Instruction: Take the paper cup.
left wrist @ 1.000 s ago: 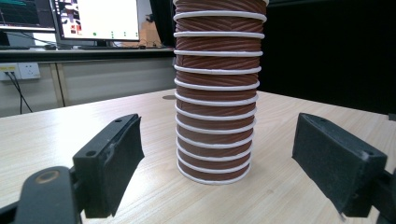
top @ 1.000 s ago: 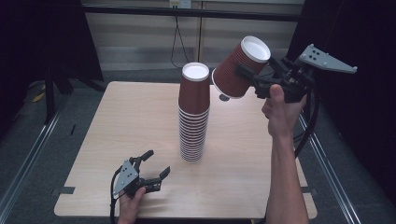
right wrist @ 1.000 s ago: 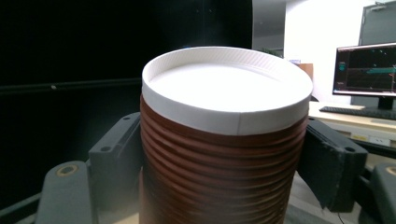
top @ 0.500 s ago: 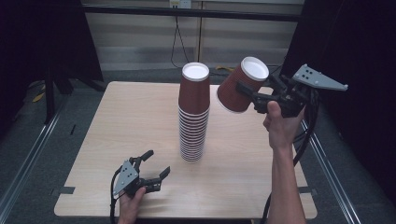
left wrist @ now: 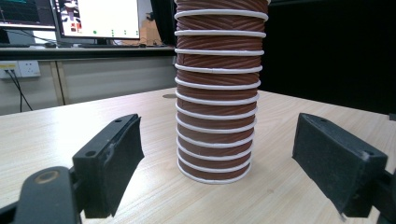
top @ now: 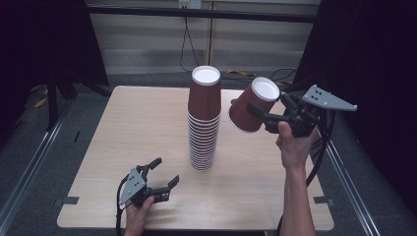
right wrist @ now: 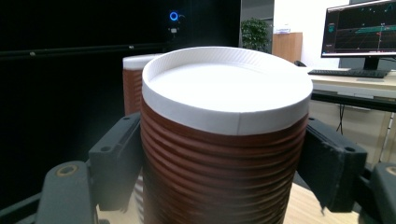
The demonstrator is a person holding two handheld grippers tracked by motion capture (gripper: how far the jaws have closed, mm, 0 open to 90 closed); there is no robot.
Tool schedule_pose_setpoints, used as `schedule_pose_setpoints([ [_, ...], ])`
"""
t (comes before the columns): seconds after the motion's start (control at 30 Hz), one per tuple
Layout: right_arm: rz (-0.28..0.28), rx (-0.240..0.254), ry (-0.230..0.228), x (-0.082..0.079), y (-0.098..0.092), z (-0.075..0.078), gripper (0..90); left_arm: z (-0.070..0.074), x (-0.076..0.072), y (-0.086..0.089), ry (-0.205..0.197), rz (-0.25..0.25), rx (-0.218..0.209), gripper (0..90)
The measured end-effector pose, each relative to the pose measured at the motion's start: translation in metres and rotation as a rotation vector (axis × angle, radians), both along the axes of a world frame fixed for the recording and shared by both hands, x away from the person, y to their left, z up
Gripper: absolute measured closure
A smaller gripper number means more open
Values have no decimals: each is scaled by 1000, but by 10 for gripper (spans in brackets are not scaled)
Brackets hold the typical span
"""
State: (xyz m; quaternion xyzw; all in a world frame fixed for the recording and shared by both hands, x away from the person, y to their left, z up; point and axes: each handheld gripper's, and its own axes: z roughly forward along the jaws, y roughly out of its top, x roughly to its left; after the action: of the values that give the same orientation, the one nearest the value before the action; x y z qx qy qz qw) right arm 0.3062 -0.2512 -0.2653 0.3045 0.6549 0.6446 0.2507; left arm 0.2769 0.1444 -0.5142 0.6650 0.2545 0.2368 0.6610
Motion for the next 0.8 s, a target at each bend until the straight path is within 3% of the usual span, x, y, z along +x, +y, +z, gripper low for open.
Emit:
schedule_pose_setpoints([
  [0.27, 0, 1, 21, -4, 1, -20, 222, 0, -2, -2, 6, -35, -15, 153],
  [0.37, 1, 3, 30, -6, 2, -28, 222, 1, 0, -2, 1, -45, 12, 153],
  [0.4, 2, 6, 34, -7, 2, -30, 222, 1, -1, -4, 23, -42, 5, 154],
  [0.6, 3, 3, 50, -9, 2, -42, 222, 10, 1, -5, 28, -68, 29, 155],
  [0.67, 8, 3, 54, -10, 3, -46, 222, 12, 1, -6, 47, -71, 10, 155],
  [0.77, 11, -4, 66, -11, 6, -52, 222, 16, 3, -6, 51, -92, 25, 156],
  [0.8, 14, -4, 68, -12, 7, -54, 222, 17, 2, -7, 66, -99, 11, 156],
])
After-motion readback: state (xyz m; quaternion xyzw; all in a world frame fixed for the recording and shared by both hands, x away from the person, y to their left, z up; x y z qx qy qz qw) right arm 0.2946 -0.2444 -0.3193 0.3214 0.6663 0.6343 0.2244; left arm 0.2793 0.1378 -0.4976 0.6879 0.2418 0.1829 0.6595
